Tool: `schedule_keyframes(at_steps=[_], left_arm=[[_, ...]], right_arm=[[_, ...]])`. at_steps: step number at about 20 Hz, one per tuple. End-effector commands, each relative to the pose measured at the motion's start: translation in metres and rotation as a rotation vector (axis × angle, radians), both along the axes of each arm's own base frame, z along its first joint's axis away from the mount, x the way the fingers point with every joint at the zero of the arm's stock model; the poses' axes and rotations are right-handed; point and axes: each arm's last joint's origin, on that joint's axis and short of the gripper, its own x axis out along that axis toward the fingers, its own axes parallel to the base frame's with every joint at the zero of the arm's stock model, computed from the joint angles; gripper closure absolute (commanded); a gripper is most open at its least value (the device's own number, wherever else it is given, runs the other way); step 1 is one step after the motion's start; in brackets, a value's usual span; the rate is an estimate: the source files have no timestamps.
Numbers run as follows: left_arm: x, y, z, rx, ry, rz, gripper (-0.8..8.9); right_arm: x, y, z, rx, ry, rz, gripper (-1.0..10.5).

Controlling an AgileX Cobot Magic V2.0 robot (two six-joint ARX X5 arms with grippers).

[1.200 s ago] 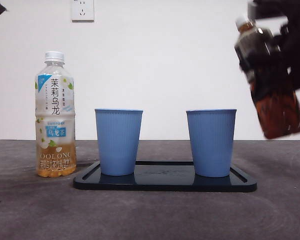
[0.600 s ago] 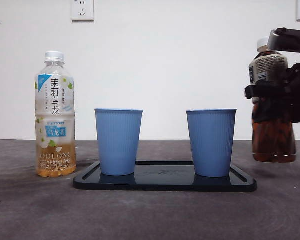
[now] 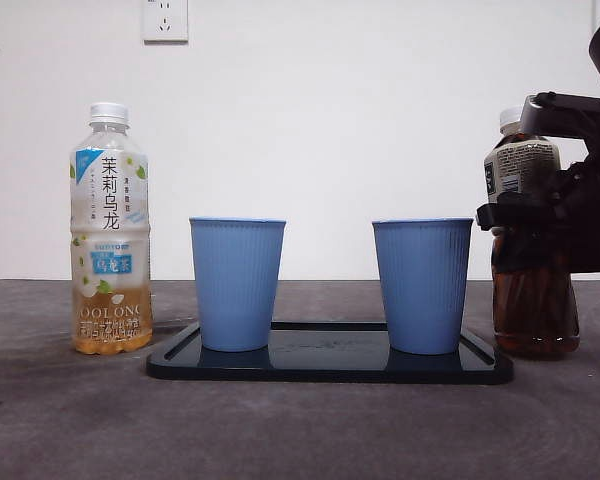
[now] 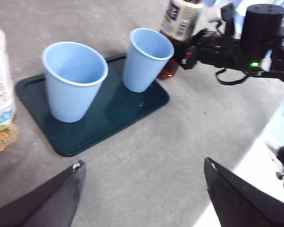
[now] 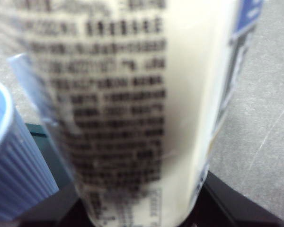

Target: Pour the drink into the cup

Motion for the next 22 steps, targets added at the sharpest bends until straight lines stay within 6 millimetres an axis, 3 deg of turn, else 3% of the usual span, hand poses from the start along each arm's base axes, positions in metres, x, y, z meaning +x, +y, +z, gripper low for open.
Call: schedule_keyframes(at_steps=[1, 5, 12, 18, 22], left_arm=[[0.0, 0.0, 0.006, 0.006, -0.032, -0.01, 4.09], [0.0, 0.0, 0.006, 0.006, -0.032, -0.01, 4.09], [0.0, 0.0, 0.006, 0.01, -0.033, -0.002, 4.09], [0.001, 0.001, 0.005, 0.037, -0.04, 0.043, 4.08], [0.007, 0.003, 0.005, 0.104, -0.069, 0.161, 3.98]], right_arm=[[0.005, 0.002, 0.007, 0.001, -0.043, 0.006, 7.1], [0.003, 0.002, 0.002, -0.017, 0.014, 0.006, 6.2], [-0.001, 0.001, 0.0, -0.033, 0.063, 0.008, 5.9], [-0.011, -0.001, 0.01, -0.03, 0.091, 0.032, 5.6], [-0.029, -0.005, 0.021, -0.016, 0.164, 0.018, 5.6]])
